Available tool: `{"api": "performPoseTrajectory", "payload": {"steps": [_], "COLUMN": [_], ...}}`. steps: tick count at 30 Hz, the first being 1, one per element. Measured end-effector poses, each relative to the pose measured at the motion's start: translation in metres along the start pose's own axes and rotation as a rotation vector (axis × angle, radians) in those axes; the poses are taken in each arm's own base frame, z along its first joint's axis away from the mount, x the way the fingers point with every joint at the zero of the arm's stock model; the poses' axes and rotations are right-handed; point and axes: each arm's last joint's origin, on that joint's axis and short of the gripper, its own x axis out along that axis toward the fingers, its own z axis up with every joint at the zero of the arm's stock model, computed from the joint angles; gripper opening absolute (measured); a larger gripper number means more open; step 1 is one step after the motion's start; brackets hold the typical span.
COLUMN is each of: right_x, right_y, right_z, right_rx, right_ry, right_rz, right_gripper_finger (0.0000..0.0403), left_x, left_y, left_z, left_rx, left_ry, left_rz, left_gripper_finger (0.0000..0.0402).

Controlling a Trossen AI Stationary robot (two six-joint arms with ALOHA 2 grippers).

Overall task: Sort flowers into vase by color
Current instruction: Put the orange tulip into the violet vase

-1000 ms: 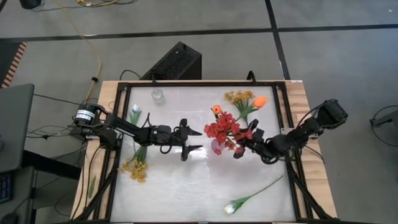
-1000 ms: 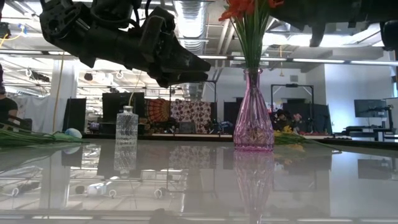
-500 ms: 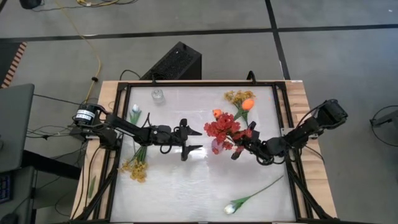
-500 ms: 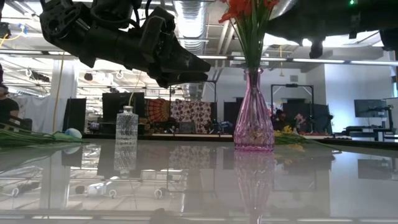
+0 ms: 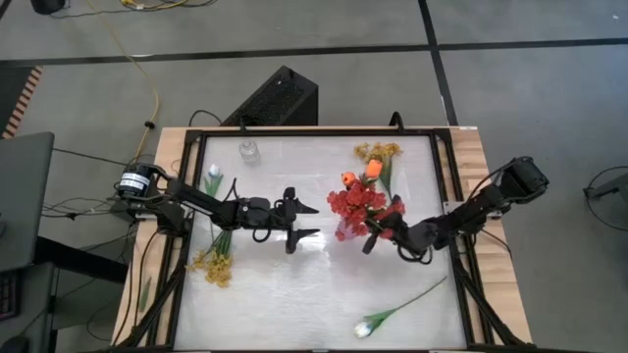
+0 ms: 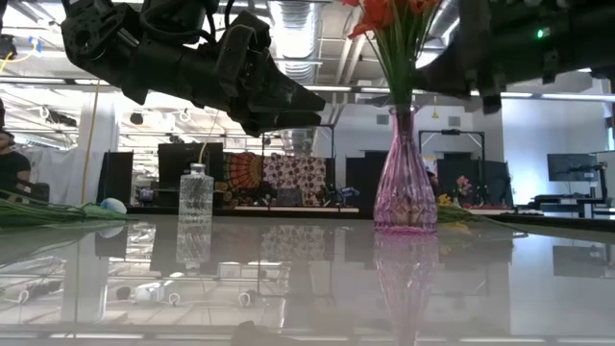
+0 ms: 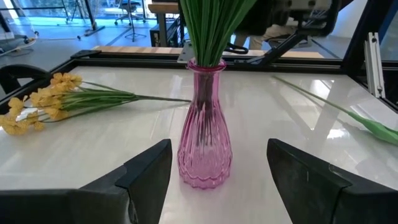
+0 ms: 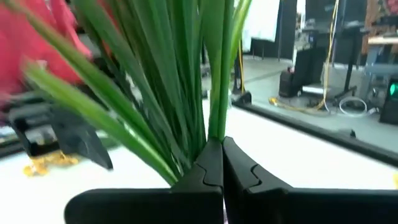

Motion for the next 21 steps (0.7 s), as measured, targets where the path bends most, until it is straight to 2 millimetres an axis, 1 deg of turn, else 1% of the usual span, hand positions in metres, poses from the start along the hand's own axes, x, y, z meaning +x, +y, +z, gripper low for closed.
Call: {"api": "performPoseTrajectory", "payload": {"steps": [5,11,17,21], "right_x": [-0.001,-0.001,-0.001,-0.001], "right_y": [-0.001,-0.001,-0.002,-0.002], "right_z": [-0.008,-0.01,-0.015,-0.014], "right_rx": [-0.004,-0.016,-0.019,-0.037], "right_ry": [0.049,0.068,0.105,0.1], "right_rz": [-0.006,0.02,0.011,0.012], "right_gripper_finger": [0.0015,0.0019,0.0024,0.0037], "left_x": [0.0,0.0,0.0,0.0], "left_y": [0.0,0.0,-0.001,-0.001], "left_z": [0.0,0.0,-0.002,-0.002], "left_rx": [-0.007,-0.008,-0.02,-0.021], "left_ry": [0.0,0.001,0.02,0.021], "left_rz": [0.0,0.0,-0.018,-0.026], "left_gripper_finger": [0.0252,0.0252,0.0252,0.0252]}}
